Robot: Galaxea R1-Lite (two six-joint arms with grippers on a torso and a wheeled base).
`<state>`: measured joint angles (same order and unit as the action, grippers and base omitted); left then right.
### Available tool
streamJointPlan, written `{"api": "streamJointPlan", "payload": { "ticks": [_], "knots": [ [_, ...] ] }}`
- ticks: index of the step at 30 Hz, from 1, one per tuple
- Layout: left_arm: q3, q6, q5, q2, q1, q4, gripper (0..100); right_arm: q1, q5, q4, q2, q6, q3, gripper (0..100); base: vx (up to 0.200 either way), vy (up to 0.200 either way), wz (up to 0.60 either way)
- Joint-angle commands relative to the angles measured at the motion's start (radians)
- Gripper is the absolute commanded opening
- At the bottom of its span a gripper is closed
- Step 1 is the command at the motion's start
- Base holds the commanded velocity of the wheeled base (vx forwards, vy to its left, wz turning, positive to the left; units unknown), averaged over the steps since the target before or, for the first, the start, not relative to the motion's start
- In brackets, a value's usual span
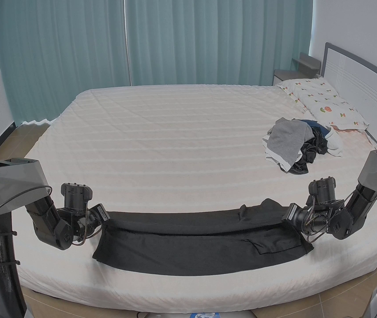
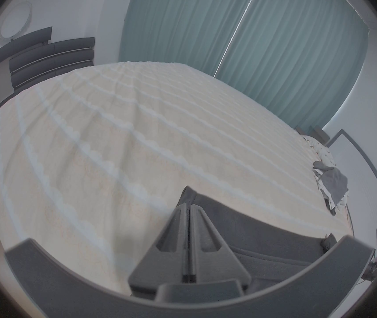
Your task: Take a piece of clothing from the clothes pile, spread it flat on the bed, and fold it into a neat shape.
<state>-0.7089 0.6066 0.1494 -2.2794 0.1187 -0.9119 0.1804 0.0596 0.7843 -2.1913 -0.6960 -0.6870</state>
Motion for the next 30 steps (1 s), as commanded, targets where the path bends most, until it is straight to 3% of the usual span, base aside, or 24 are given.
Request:
{"api": "streamJointPlan", "payload": {
  "ticks": [1,5,15,16,17,18,25,30],
  "knots": [
    [0.029,-0.001,0.001,-0.015,0.007,-0.005,0,0.004,0.0,0.0,-0.024,0.023,0.032,0,0.0,0.0,0.0],
    [0.066,-0.005,0.006,-0.025,0.009,-0.022,0,0.005,-0.001,0.001,-0.036,0.062,0.075,0,0.0,0.0,0.0],
    [0.088,-0.005,0.006,-0.035,0.021,-0.033,0,0.01,-0.004,0.001,-0.053,0.065,0.076,0,0.0,0.0,0.0],
    [0.088,-0.005,0.006,-0.035,0.021,-0.033,0,0.01,-0.004,0.001,-0.053,0.065,0.076,100,0.0,0.0,0.0],
    [0.094,-0.005,0.007,-0.035,0.025,-0.033,0,0.014,-0.01,0.003,-0.059,0.064,0.075,100,0.0,0.0,0.0],
    [0.095,-0.004,0.007,-0.035,0.027,-0.033,100,0.014,-0.01,0.003,-0.058,0.064,0.078,100,0.0,0.0,0.0],
    [0.121,-0.004,0.021,-0.005,0.022,-0.033,100,0.013,-0.006,0.024,0.042,0.049,0.109,100,0.0,0.0,0.0],
    [0.128,0.002,0.035,0.075,-0.008,-0.03,100,-0.03,0.002,0.023,0.153,0.019,0.123,100,0.0,0.0,0.0]
  ]
}}
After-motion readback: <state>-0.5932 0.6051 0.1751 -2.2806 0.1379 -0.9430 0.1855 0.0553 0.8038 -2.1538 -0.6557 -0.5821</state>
